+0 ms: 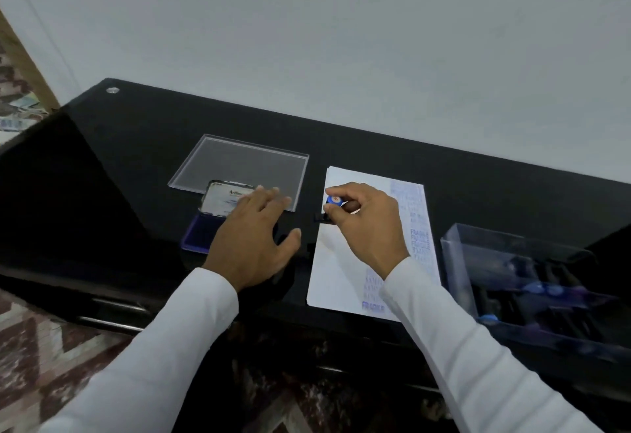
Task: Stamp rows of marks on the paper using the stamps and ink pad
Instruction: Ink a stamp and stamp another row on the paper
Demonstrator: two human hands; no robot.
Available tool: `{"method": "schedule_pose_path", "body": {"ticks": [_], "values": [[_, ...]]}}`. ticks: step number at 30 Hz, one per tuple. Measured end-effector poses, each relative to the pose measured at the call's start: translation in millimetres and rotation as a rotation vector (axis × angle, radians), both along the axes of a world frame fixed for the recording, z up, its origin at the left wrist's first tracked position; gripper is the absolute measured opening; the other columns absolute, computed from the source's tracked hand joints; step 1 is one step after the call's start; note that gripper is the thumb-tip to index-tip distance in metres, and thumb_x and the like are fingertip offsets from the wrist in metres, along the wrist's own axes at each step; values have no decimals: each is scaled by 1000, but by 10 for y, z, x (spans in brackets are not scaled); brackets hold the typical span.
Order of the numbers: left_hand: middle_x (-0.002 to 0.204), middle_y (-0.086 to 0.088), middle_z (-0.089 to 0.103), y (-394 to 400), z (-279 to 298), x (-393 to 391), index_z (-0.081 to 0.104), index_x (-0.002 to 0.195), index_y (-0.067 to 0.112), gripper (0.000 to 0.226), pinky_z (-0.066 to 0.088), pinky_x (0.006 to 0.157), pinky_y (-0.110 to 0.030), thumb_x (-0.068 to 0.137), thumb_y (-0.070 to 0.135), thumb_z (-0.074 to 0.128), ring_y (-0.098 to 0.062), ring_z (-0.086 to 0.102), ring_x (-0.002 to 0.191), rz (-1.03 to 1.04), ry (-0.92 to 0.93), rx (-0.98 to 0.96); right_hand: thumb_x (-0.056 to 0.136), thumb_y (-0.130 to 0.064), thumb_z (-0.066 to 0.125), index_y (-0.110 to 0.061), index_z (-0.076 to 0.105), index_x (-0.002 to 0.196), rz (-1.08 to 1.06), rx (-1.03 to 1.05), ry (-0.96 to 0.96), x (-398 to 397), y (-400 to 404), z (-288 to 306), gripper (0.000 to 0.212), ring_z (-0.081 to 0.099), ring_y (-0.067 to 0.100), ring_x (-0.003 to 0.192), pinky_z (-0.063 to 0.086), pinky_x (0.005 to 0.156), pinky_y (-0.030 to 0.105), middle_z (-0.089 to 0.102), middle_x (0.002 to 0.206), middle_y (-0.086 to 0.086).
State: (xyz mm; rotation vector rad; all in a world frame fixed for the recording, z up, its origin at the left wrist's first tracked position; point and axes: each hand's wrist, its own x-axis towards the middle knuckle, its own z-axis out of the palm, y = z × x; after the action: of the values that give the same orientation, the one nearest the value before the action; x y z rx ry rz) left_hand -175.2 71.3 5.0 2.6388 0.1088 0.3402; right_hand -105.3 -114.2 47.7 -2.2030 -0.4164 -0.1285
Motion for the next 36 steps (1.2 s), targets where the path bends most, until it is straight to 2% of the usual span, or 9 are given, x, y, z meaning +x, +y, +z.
{"method": "schedule_pose_path", "body": {"ticks": [3,8,11,14,21,32,36], "values": [[157,2,40,-232,8,153,49,146,26,65,31,119,-47,90,59,51,-21,27,149,-61,10,2,89,-26,73,-22,74,113,-77,-17,6,93,-266,20,24,66,7,89,54,91,22,71,113,-7],[158,2,39,-477,-14,388,48,146,24,69,19,124,-45,89,61,44,-22,25,151,-102,25,1,88,-23,74,-22,74,113,-141,-13,2,215,-534,24,25,66,5,85,49,85,13,71,112,-6],[160,4,35,-604,-32,534,45,148,26,67,21,122,-45,90,61,44,-21,22,152,-122,54,-17,89,-27,73,-23,73,114,-172,-37,4,328,-660,-4,25,64,4,89,43,82,5,71,115,-7],[162,6,31,-698,-52,693,42,149,29,63,22,121,-45,94,58,51,-21,19,153,-121,75,-28,89,-28,73,-21,73,115,-195,-51,4,454,-745,-16,26,62,4,89,48,90,17,70,116,-5],[164,8,26,-787,-94,1062,40,151,31,62,22,120,-46,95,56,53,-20,16,154,-130,110,-32,88,-28,74,-23,74,113,-219,-71,-3,771,-808,-93,25,66,9,90,55,90,24,71,112,-5],[165,6,24,-756,-273,1452,41,150,29,60,23,120,-47,96,54,53,-21,10,155,-155,135,-5,89,-27,73,-22,73,116,-199,-82,34,1130,-724,-193,28,64,9,94,52,92,21,70,117,-4],[165,5,24,-735,-350,1461,42,149,28,67,22,120,-49,92,63,44,-23,10,155,-174,157,-8,89,-26,73,-21,73,116,-185,-100,20,1197,-681,-213,28,61,6,91,48,88,16,70,116,-4]]}}
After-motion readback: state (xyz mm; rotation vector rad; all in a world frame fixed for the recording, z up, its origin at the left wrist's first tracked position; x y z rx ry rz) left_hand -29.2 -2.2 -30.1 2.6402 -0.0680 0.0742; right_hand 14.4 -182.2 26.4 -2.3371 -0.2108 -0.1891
